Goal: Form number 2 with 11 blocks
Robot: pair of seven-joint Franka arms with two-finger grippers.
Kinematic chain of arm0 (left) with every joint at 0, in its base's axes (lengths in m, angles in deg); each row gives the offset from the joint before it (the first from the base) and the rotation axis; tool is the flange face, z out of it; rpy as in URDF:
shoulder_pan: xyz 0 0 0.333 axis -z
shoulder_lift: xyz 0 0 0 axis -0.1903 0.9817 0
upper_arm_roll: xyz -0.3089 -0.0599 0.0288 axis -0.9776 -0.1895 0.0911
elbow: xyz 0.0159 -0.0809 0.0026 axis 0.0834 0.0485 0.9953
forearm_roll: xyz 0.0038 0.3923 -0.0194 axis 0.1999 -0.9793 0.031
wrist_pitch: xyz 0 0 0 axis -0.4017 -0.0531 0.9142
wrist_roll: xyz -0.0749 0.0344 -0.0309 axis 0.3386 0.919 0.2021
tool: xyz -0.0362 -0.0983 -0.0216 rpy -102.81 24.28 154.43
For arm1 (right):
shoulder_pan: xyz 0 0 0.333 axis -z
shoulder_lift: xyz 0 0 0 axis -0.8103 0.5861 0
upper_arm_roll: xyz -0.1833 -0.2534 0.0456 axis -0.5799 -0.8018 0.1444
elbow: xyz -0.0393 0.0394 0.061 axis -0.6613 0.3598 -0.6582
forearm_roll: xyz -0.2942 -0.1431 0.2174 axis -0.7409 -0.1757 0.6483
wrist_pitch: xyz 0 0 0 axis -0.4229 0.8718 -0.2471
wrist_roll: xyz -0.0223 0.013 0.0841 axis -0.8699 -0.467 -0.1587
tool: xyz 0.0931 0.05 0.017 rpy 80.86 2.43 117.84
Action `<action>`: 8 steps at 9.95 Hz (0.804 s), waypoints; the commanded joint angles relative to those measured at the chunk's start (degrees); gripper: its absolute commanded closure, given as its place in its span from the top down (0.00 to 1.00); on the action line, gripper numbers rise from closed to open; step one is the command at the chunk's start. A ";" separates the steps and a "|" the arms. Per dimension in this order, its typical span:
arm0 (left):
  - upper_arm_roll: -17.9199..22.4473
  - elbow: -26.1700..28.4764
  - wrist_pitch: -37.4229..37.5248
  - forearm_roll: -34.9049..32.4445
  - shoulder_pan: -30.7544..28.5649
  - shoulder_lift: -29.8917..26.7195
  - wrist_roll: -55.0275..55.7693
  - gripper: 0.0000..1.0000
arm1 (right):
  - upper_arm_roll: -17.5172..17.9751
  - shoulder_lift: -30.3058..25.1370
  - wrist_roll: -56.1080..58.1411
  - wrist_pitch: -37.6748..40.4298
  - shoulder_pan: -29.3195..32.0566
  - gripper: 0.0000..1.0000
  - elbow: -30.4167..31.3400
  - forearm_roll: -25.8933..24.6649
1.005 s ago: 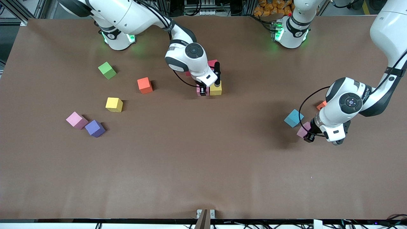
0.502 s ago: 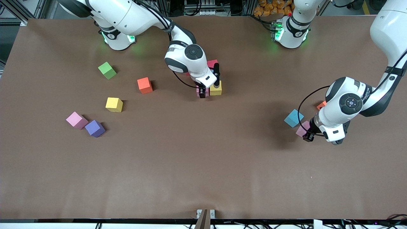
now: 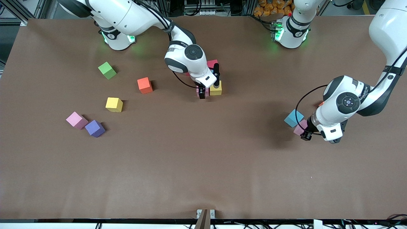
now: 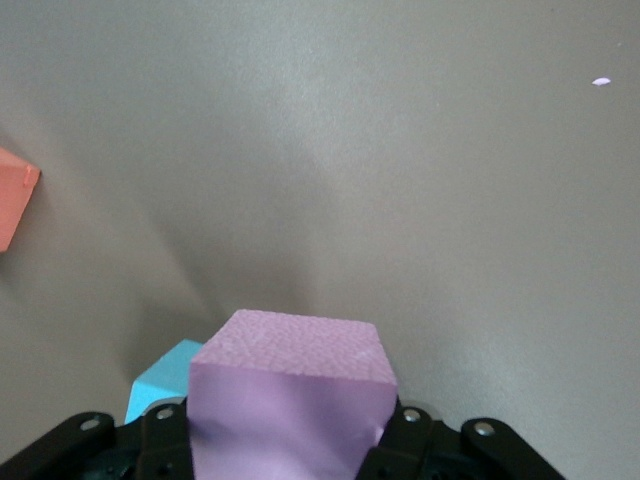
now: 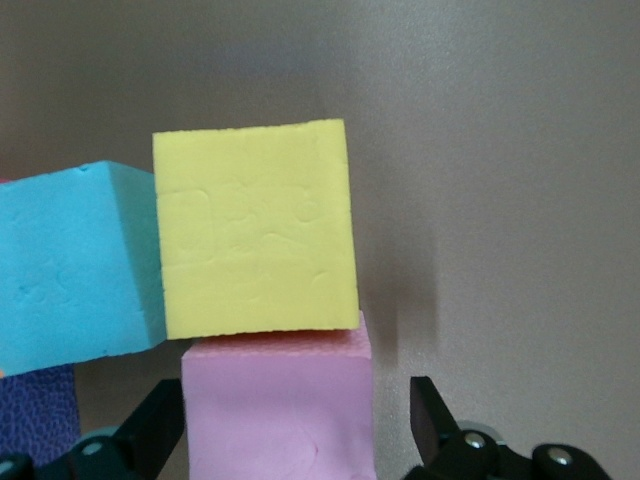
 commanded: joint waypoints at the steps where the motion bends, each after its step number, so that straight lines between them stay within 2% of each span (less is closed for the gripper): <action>1: -1.61 0.58 1.85 1.29 -0.03 -1.76 3.13 0.00 | 0.43 -1.10 -0.95 0.17 0.87 1.00 0.96 -0.78; 5: -6.26 0.67 5.36 2.51 0.14 -1.41 9.72 0.00 | 4.47 -4.96 0.80 0.96 5.79 1.00 4.29 -0.51; 8: -6.89 0.67 6.77 3.31 4.26 -1.15 16.04 0.00 | 9.55 -5.67 0.90 1.23 10.44 1.00 5.44 -0.42</action>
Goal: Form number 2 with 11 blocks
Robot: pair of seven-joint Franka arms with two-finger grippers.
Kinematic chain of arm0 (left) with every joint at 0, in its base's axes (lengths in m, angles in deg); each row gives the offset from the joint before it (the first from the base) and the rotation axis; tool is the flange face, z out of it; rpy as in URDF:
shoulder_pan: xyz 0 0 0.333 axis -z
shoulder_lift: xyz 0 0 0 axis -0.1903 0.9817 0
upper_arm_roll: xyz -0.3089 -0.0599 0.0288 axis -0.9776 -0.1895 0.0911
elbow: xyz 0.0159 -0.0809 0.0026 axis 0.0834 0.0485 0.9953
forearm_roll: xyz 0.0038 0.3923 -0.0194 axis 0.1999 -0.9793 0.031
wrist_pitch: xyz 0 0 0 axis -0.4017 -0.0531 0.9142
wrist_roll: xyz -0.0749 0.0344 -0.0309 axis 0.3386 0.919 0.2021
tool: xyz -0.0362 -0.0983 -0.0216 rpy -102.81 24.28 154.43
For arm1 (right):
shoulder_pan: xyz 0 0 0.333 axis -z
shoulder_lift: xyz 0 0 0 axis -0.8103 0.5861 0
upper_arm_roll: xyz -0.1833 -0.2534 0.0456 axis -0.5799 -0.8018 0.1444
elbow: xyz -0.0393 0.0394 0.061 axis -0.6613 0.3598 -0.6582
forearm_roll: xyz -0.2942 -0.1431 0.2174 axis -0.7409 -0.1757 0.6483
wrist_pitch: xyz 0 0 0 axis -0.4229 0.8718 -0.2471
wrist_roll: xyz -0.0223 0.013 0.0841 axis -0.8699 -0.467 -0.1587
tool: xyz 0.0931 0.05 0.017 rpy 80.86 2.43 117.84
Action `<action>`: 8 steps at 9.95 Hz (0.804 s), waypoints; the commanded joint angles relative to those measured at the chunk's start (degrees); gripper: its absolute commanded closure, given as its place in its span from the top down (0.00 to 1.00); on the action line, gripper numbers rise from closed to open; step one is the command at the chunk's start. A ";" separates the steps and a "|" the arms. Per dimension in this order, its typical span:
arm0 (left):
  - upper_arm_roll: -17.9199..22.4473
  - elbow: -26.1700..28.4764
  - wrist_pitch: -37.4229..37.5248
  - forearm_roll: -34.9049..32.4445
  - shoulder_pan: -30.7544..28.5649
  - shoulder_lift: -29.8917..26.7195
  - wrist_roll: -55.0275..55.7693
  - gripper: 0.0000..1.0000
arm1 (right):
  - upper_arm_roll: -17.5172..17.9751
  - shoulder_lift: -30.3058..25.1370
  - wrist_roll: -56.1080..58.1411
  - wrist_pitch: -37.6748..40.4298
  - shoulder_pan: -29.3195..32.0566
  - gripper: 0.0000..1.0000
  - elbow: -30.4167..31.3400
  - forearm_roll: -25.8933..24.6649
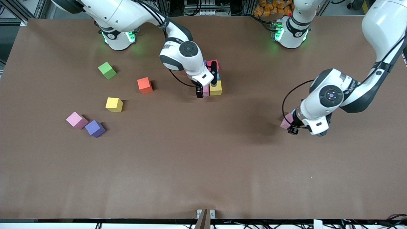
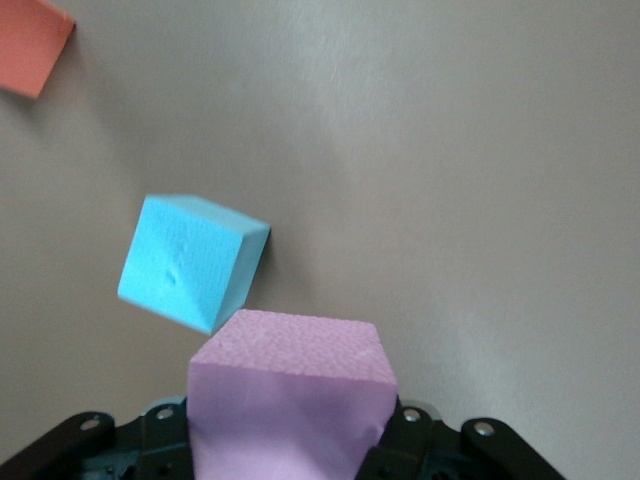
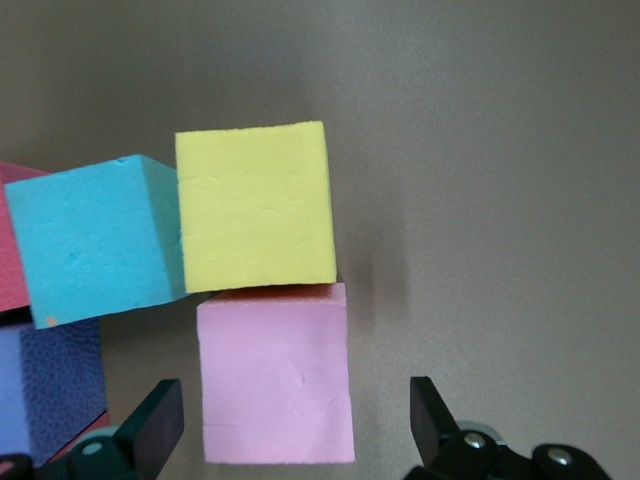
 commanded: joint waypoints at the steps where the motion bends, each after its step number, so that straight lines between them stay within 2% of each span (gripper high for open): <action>1: -0.15 0.28 1.09 1.25 3.26 -1.08 5.47 0.00 | 4.10 -2.57 0.21 0.92 4.31 1.00 2.59 -0.34; 2: -0.15 0.37 1.18 1.25 4.58 -1.08 7.75 0.00 | 5.59 -2.83 0.21 1.36 4.85 1.00 2.50 1.06; 3: -0.15 0.28 1.18 1.25 5.64 -0.99 9.17 0.00 | 7.87 -3.18 0.21 2.49 6.85 1.00 2.33 5.25; 4: -0.15 0.28 1.18 1.25 6.17 -0.91 10.14 0.00 | 9.28 -4.32 1.08 5.90 9.40 1.00 2.06 5.98; 8: -0.15 0.19 1.18 1.69 8.02 -0.56 14.26 0.00 | 9.74 -13.36 12.40 13.39 21.87 1.00 2.32 6.17</action>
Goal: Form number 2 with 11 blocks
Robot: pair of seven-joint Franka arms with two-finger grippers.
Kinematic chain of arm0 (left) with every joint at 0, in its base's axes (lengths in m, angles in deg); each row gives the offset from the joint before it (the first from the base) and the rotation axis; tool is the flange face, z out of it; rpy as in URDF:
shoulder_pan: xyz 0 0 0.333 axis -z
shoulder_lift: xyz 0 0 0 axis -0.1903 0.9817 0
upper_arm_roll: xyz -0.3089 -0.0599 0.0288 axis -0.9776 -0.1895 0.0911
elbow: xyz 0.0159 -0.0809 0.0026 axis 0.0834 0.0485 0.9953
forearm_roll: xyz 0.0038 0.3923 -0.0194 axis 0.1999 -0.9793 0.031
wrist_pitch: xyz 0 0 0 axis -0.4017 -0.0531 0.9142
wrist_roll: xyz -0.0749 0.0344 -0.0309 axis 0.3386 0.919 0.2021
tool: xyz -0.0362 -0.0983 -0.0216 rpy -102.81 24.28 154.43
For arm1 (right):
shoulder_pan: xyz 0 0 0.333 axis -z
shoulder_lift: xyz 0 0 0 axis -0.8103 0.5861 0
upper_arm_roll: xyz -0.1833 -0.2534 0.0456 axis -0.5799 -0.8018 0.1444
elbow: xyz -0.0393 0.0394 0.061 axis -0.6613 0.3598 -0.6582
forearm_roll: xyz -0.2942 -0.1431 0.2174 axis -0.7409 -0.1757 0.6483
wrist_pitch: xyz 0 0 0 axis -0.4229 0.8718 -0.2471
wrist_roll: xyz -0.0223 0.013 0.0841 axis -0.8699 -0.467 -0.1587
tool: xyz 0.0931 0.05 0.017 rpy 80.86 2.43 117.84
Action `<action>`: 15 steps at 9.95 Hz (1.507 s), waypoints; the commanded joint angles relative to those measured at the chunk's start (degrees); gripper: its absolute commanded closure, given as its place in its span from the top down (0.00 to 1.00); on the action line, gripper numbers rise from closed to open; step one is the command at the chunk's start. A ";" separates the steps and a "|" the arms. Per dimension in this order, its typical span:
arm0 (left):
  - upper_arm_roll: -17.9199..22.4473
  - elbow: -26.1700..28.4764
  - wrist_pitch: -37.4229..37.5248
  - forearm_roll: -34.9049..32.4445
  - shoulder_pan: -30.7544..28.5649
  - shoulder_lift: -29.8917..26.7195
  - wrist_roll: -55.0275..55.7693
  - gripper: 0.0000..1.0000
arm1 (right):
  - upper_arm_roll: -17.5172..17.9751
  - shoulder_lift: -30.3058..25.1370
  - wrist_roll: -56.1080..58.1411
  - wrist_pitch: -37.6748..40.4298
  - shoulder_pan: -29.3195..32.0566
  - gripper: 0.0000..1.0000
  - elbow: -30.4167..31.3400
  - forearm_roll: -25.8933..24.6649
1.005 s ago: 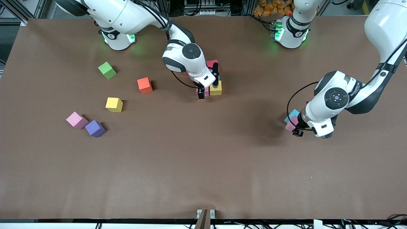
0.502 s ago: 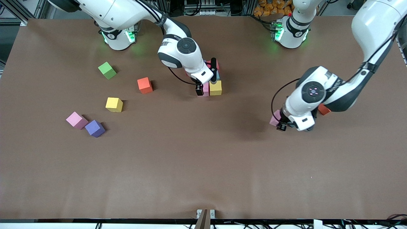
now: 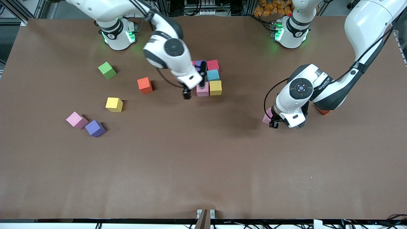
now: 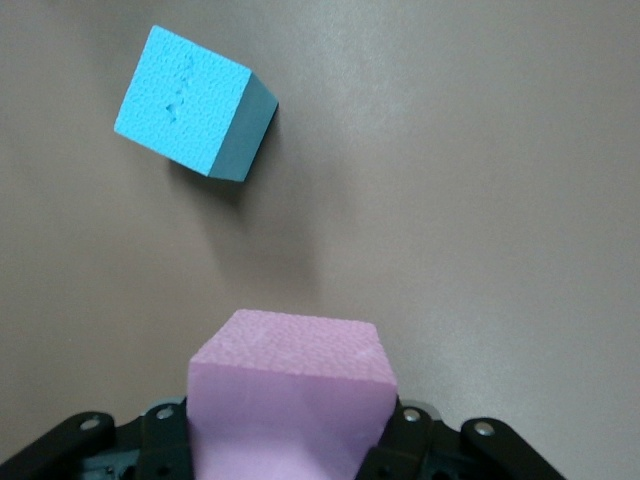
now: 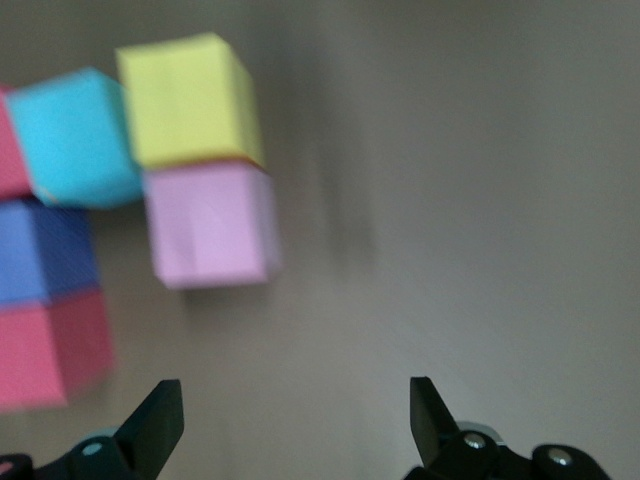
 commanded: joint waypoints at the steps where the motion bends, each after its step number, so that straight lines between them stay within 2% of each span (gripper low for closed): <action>1: -0.01 -0.05 0.85 1.80 2.67 -0.52 4.26 0.00 | 0.58 -6.12 10.25 3.41 8.36 1.00 2.26 1.66; 3: 0.60 -2.06 0.85 4.00 8.02 -0.17 9.62 0.00 | -2.48 -7.88 19.41 3.96 13.12 1.00 2.26 1.66; 5: 1.13 -3.82 0.85 4.70 13.65 -0.08 16.73 0.00 | -3.63 -7.45 30.91 2.83 22.40 1.00 2.87 1.57; 7: 1.75 -7.24 0.93 8.47 19.71 0.96 22.27 0.00 | -4.43 -6.31 36.23 -0.95 29.89 1.00 3.22 1.57; 8: 4.71 -9.87 0.93 10.40 25.22 1.41 25.17 0.00 | -4.43 -6.31 36.24 -1.05 31.84 1.00 3.05 1.57; 9: 9.70 -12.85 0.93 12.68 32.67 1.50 27.81 0.00 | -4.43 -6.57 35.63 -1.22 34.04 1.00 2.88 1.74; 11: 22.61 -18.57 0.85 20.22 48.41 2.38 30.46 0.00 | -4.52 -7.10 35.71 -1.31 37.21 1.00 2.44 1.92; 12: 27.80 -20.51 0.85 22.70 54.40 2.73 31.69 0.00 | -4.61 -7.18 35.97 -1.22 38.53 1.00 2.43 1.57; 13: 30.64 -21.49 0.85 23.77 58.20 2.82 33.27 0.00 | -4.61 -7.10 35.63 -1.05 40.02 1.00 2.70 1.74; 15: 31.37 -22.72 0.85 23.87 61.65 2.91 36.70 0.00 | -4.61 -7.18 35.45 0.26 41.79 1.00 3.57 2.10</action>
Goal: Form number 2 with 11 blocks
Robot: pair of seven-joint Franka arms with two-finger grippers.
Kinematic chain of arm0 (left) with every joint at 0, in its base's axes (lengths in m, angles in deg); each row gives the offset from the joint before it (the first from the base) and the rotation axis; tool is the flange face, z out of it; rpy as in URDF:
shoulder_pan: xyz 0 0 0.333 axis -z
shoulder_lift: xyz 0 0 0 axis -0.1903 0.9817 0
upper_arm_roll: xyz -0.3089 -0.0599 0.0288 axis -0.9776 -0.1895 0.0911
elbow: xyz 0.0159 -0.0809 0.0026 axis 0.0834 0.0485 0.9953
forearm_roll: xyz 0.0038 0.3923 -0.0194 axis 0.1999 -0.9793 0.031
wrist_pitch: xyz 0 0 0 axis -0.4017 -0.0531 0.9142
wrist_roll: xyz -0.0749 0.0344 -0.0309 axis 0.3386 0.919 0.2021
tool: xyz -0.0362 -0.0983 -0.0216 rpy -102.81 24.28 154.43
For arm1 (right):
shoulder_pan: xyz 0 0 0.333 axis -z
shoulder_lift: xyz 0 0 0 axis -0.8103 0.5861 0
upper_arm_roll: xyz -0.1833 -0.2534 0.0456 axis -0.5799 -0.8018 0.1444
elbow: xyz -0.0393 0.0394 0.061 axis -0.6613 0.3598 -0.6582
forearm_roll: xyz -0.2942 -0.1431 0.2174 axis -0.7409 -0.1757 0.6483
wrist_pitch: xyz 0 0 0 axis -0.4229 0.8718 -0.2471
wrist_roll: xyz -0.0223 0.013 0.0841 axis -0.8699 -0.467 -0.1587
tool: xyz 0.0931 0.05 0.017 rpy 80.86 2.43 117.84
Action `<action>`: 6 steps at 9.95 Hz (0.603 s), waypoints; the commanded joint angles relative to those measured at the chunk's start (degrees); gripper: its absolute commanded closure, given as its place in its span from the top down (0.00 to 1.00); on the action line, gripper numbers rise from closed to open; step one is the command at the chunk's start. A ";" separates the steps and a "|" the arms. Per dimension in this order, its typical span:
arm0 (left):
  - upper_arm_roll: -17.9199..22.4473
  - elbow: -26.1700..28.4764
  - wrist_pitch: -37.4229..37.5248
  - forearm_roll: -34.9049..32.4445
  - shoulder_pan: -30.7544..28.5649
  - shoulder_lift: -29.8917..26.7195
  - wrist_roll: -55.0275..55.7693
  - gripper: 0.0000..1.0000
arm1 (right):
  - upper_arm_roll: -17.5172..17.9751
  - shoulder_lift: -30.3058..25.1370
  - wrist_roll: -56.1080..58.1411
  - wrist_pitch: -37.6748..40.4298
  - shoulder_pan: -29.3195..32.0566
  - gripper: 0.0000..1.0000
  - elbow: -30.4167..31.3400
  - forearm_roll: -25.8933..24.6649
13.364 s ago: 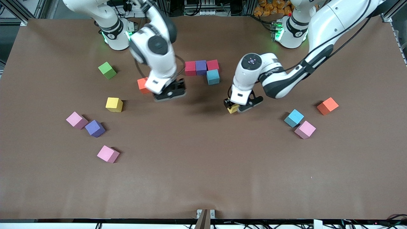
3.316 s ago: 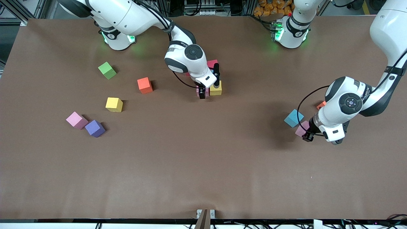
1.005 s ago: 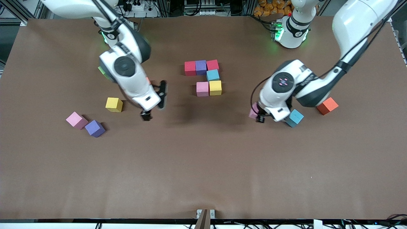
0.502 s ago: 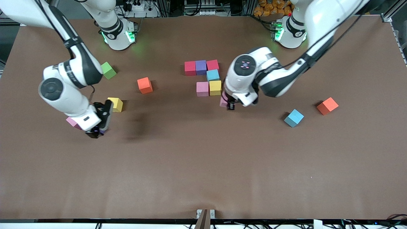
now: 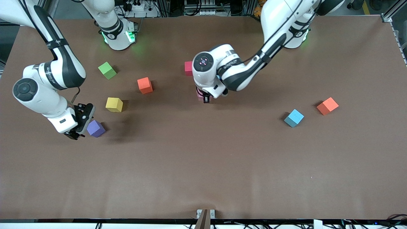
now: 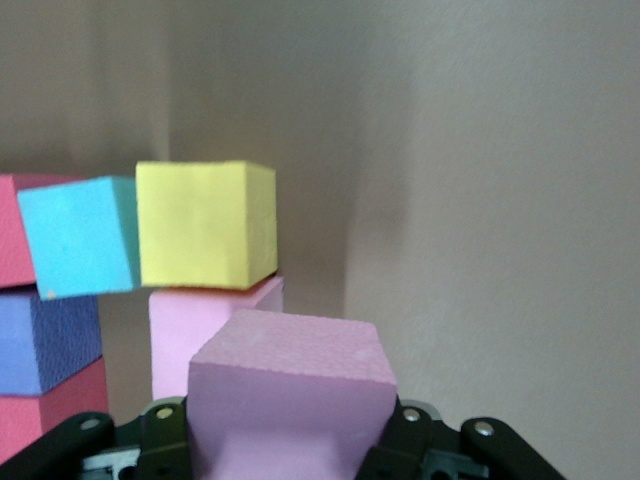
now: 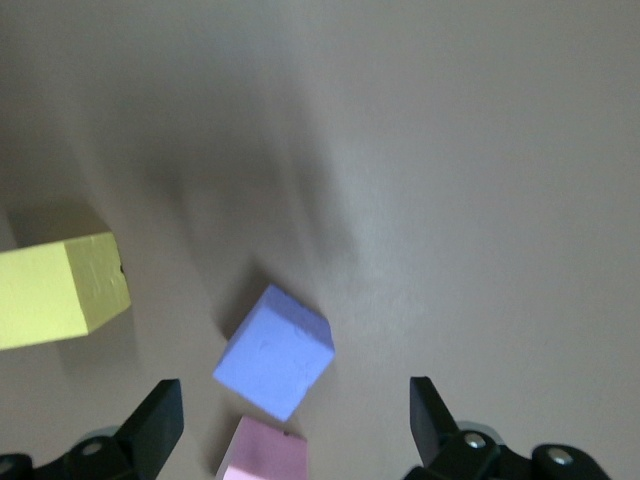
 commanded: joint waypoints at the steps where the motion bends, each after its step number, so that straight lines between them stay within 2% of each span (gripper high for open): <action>1: 0.99 -3.19 0.88 1.25 3.03 0.71 3.34 0.00 | 0.89 -1.42 -1.45 1.58 1.62 1.00 1.60 0.95; 2: 1.07 -4.24 0.88 1.16 4.43 1.76 4.66 0.00 | 0.81 -1.25 -3.20 1.33 2.23 1.00 2.64 0.95; 5: 3.00 -7.93 0.53 1.16 8.21 4.67 8.27 0.00 | 0.02 -0.19 -20.92 -0.33 3.81 1.00 6.60 0.95; 6: 4.14 -8.64 0.35 1.16 9.62 5.02 8.89 0.00 | -0.33 0.16 -23.23 -1.21 3.73 1.00 6.61 0.95</action>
